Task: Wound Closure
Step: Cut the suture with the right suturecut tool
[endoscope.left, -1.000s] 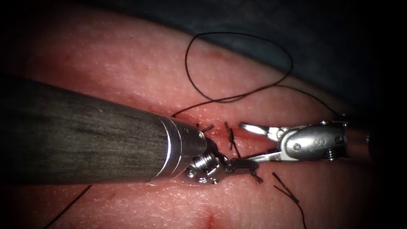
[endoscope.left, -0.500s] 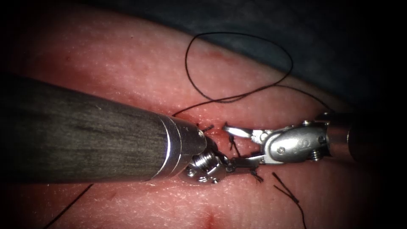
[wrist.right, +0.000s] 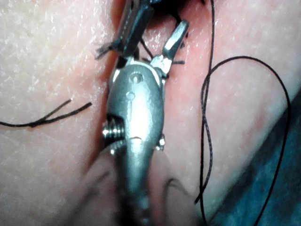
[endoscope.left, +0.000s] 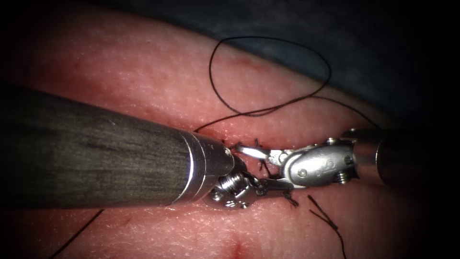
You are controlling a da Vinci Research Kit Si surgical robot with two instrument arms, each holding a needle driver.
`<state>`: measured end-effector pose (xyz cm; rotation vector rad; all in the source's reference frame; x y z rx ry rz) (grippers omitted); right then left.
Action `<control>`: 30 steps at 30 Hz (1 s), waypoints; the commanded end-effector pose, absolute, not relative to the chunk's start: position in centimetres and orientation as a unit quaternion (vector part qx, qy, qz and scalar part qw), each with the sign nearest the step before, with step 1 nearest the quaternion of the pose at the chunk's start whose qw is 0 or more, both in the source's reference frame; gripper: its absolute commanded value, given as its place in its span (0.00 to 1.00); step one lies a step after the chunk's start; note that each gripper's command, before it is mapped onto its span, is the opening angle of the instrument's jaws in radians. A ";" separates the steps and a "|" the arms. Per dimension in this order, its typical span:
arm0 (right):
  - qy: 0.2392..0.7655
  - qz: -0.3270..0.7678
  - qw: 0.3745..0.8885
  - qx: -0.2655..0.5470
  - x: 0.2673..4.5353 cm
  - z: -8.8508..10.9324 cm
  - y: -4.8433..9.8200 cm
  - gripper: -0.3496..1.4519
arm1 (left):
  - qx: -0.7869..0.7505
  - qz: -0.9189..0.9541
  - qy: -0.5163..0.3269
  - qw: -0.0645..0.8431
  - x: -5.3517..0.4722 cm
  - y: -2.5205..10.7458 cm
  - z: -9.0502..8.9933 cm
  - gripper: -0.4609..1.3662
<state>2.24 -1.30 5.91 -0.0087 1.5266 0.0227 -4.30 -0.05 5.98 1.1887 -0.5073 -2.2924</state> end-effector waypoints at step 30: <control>0.681 -0.018 0.731 -0.026 2.31 5.9 -1.4 0.00 | 0.438 -0.845 -0.185 0.246 -4.32 -0.1 5.9 0.06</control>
